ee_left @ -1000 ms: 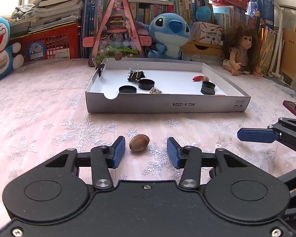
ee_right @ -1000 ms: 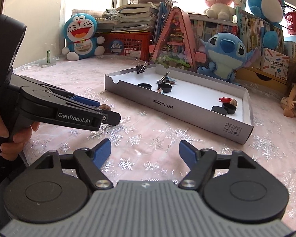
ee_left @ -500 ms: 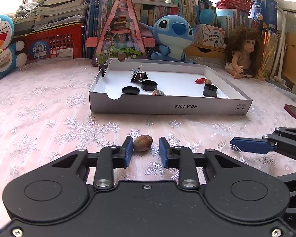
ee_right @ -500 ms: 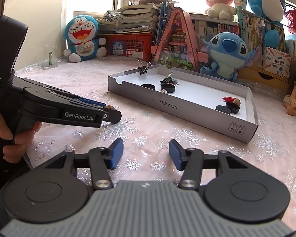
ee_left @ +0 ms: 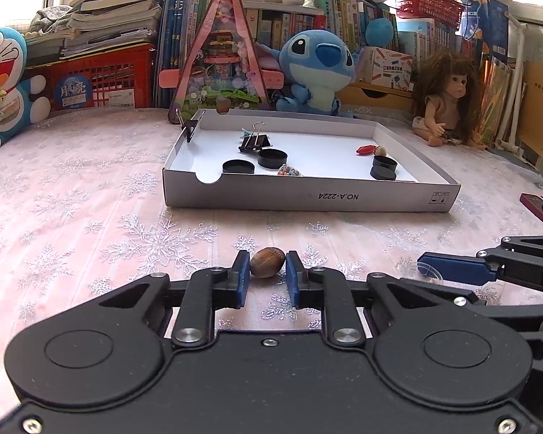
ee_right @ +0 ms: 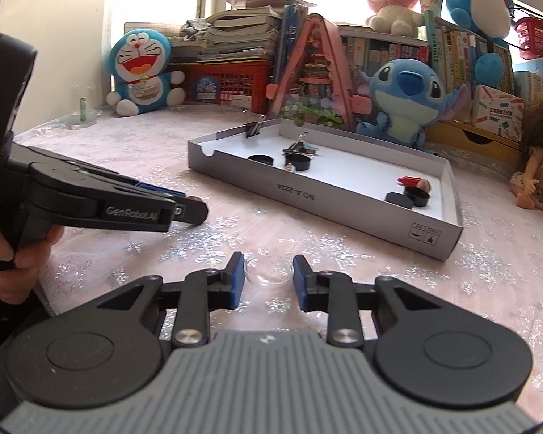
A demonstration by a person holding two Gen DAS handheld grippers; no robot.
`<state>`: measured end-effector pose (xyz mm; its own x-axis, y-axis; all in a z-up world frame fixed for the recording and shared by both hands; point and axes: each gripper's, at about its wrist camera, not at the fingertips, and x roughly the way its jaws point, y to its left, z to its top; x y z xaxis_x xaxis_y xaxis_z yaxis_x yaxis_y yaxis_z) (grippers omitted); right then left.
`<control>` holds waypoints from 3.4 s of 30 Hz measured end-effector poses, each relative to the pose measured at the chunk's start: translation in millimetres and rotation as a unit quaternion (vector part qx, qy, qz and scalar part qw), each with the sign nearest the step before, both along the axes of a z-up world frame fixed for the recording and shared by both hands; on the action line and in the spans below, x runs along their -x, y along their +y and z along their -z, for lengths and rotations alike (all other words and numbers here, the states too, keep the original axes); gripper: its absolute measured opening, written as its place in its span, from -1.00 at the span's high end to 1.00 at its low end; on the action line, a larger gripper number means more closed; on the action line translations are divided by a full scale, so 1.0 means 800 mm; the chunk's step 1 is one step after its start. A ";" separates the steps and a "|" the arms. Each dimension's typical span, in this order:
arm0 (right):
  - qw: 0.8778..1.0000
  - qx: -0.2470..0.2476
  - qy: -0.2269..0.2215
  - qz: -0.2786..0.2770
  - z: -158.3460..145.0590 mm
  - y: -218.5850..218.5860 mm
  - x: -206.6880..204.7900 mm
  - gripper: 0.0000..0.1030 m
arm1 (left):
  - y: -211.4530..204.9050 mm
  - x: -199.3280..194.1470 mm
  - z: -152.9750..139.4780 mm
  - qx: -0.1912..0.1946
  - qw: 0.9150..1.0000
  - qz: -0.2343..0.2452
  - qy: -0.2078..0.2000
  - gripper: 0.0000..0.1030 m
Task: Organize rigid objects
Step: 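Carry the brown nut and clear capsule over the white tray with both grippers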
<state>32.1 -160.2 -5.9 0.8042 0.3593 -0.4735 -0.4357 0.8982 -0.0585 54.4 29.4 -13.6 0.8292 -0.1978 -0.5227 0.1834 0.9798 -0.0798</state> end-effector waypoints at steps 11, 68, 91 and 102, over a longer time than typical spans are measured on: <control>1.000 -0.008 -0.002 0.021 -0.004 -0.009 -0.003 0.34 | -0.008 0.007 -0.007 0.001 1.000 0.005 -0.007 0.62; 0.992 -0.036 -0.021 0.120 -0.036 -0.046 -0.043 0.35 | -0.041 -0.037 -0.049 0.002 0.999 0.013 -0.038 0.62; 0.983 -0.071 -0.013 0.168 -0.090 -0.108 -0.162 0.35 | -0.031 -0.194 -0.107 0.027 0.999 0.007 -0.038 0.62; 0.975 -0.117 0.063 0.180 -0.092 -0.143 -0.250 0.35 | -0.019 -0.290 -0.091 0.023 1.000 -0.005 0.011 0.62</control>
<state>232.1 -274.8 67.4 0.8391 0.1753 -0.5150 -0.0815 0.9765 0.1997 286.7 14.3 58.8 0.8200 -0.2140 -0.5308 0.1711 0.9767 -0.1294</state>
